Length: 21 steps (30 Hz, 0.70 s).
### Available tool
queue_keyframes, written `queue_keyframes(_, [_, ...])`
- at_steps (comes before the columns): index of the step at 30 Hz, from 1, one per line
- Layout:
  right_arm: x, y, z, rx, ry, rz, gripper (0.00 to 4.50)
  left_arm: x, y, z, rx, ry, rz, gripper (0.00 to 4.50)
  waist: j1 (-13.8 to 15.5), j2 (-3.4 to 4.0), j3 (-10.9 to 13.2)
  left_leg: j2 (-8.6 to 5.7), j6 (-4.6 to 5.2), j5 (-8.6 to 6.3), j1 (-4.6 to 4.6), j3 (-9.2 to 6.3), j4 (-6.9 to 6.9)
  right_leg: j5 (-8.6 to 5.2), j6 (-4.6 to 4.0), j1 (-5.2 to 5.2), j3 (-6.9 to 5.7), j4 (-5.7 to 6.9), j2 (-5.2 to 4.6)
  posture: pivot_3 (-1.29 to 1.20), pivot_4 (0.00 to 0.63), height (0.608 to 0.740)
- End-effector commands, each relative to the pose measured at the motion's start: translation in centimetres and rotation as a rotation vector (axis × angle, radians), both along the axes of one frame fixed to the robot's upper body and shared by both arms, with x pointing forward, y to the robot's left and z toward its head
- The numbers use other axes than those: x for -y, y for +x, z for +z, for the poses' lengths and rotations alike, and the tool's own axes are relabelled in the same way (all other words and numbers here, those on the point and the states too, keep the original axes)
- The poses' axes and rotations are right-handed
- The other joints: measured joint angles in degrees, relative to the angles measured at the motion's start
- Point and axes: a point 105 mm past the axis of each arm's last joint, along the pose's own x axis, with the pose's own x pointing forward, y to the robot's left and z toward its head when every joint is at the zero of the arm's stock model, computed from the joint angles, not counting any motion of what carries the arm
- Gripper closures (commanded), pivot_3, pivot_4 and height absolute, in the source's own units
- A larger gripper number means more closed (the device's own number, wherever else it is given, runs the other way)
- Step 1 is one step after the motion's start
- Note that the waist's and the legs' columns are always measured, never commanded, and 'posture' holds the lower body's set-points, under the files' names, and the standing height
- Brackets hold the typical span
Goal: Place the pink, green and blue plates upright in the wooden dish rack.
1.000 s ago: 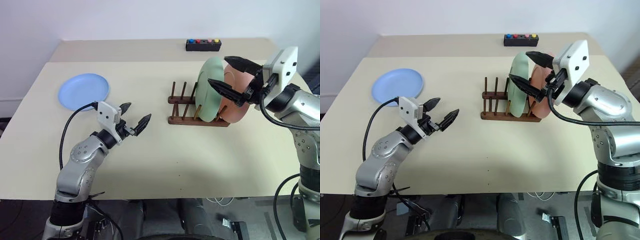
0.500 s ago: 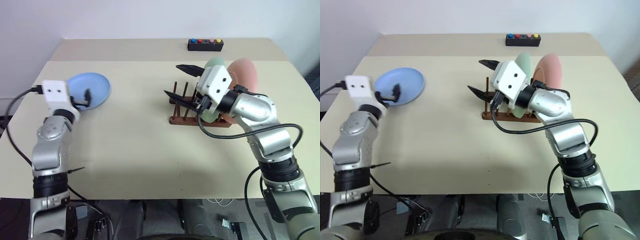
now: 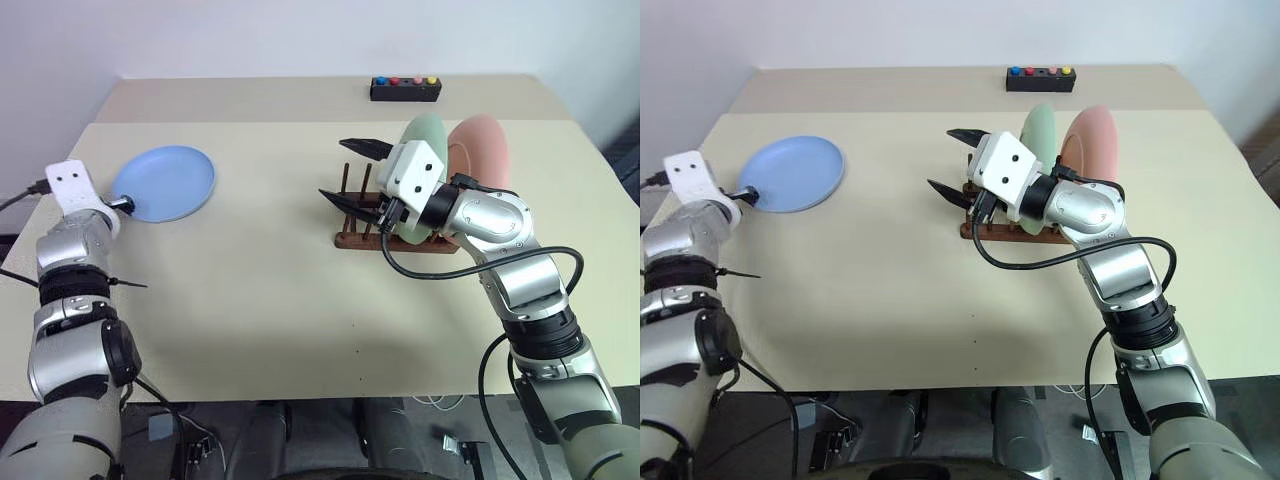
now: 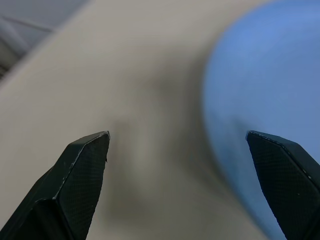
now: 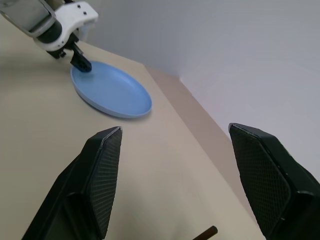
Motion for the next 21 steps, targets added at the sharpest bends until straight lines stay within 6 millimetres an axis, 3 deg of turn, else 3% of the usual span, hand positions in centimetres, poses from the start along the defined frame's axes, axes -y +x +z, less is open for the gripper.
queue_keyframes(1, [0.2, -0.8, 1.2, 0.046, 0.027, 0.006, 1.05, 0.5, 0.8, 1.0, 0.044, 0.000, -0.019, 0.00, -0.04, 0.00, 0.00, 0.00, 0.00, 0.00, 0.00, 0.00, 0.00, 0.00, 0.00, 0.00, 0.00, 0.00, 0.00, 0.00, 0.150, 0.740])
queue_keyframes(2, [0.3, -0.8, 1.2, 0.044, 0.028, 0.003, 1.05, 0.5, 0.9, 1.0, 0.046, -0.001, -0.021, 0.00, -0.08, 0.00, 0.00, 0.00, 0.00, 0.00, 0.00, 0.00, 0.00, 0.00, 0.00, 0.00, 0.01, 0.00, 0.00, 0.00, 0.150, 0.740])
queue_keyframes(5, [0.5, -0.7, 0.9, 0.034, 0.022, -0.015, 0.97, 0.7, 1.1, 1.1, 0.075, -0.018, -0.020, 0.90, -0.07, 0.00, 0.00, 0.00, 0.00, 0.00, 0.00, 0.00, 0.00, 0.00, 0.00, -0.01, 0.01, 0.02, 0.00, 0.00, 0.150, 0.740])
queue_keyframes(12, [0.4, -1.5, -0.4, -0.039, -0.021, 0.039, 0.97, 0.5, 1.0, 1.7, 0.128, -0.032, 0.004, 4.48, 0.04, -0.01, 0.00, 0.00, 0.00, 0.00, 0.00, 0.00, 0.03, 0.00, 0.00, 0.00, 0.00, 0.04, -0.01, 0.00, 0.150, 0.740])
queue_keyframes(16, [0.4, -1.2, -0.5, -0.019, -0.038, 0.021, 0.97, 1.7, 1.4, 3.5, 0.267, -0.040, -0.048, 4.48, 0.06, 0.00, -0.01, 0.00, -0.01, 0.01, 0.02, 0.00, 0.04, 0.00, 0.01, 0.02, 0.01, 0.05, -0.01, 0.00, 0.150, 0.740])
queue_keyframes(21, [0.5, -0.6, -1.2, 0.032, -0.125, -0.012, 0.97, 6.1, 0.4, 8.4, 0.529, 0.051, -0.189, 4.48, 0.37, -0.02, 0.00, 0.00, -0.02, 0.01, -0.04, 0.00, 0.05, 0.01, 0.00, 0.01, 0.01, 0.01, -0.04, 0.00, 0.150, 0.740])
